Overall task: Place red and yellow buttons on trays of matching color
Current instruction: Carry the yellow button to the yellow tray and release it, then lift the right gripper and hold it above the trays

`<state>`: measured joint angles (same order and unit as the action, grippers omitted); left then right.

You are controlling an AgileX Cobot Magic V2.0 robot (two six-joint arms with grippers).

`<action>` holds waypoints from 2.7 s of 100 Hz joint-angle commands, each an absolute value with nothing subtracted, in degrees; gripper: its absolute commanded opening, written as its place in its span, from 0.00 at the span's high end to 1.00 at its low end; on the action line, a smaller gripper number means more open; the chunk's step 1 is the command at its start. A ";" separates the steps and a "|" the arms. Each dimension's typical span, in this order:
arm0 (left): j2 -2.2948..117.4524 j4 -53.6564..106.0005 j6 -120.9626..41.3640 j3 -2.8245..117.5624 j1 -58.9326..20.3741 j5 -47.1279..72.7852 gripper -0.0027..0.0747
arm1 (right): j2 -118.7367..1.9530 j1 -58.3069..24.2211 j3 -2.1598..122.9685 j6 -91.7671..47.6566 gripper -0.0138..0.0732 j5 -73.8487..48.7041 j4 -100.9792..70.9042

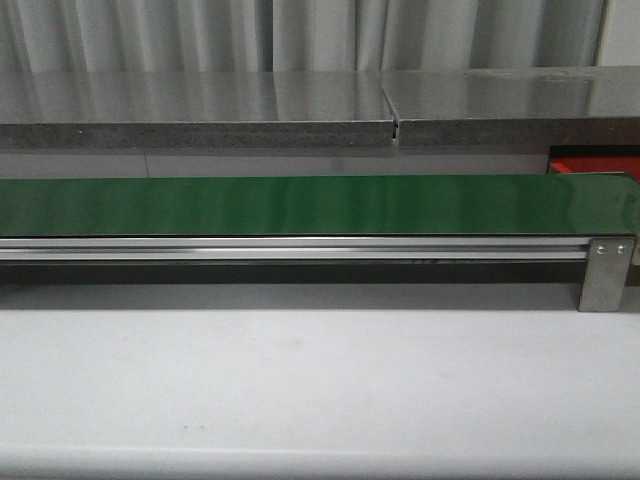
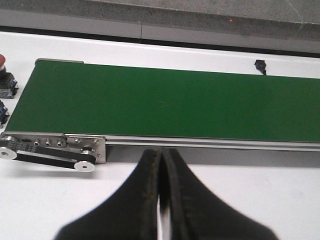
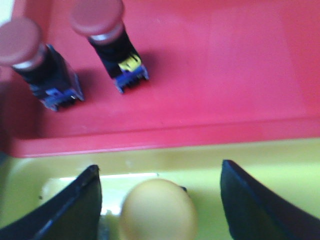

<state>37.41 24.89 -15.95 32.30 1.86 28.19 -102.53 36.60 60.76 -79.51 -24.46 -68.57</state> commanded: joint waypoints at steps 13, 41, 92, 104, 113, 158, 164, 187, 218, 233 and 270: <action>37.24 26.18 -15.87 33.81 1.56 24.51 0.99 | -94.30 36.36 63.29 -80.20 0.26 -29.47 -72.83; 37.24 26.18 -15.87 33.81 1.56 24.51 0.99 | -82.11 28.75 63.29 -80.08 0.26 -27.80 -73.27; 37.24 26.18 -15.87 33.81 1.56 24.51 0.99 | -60.43 6.50 50.96 -74.72 0.28 -9.68 -65.45; 37.24 26.18 -15.87 33.81 1.56 24.51 0.99 | -54.93 5.04 45.19 -74.48 0.28 -9.39 -65.93; 37.24 26.18 -15.87 33.81 1.56 24.51 0.99 | -51.04 5.09 39.94 -74.48 0.28 -8.16 -65.94; 37.24 26.18 -15.87 33.81 1.56 24.51 0.99 | -36.99 5.09 28.68 -74.76 0.44 -8.17 -70.37; 37.24 26.18 -15.87 33.81 1.56 24.51 0.99 | -36.95 5.09 28.42 -74.76 0.57 -9.12 -70.37; 37.24 26.18 -15.87 33.81 1.56 24.51 0.99 | -36.95 5.09 28.35 -74.76 0.97 -11.16 -70.37; 37.24 26.18 -15.87 33.81 1.56 24.51 0.99 | -36.95 5.09 28.35 -74.76 0.98 -11.16 -70.37; 37.50 26.18 -15.87 33.81 1.56 24.51 0.99 | -36.95 5.09 28.35 -74.76 0.98 -11.16 -70.37; 37.50 26.18 -15.87 33.81 1.56 24.99 0.32 | -36.95 5.09 28.35 -74.76 0.98 -11.16 -70.37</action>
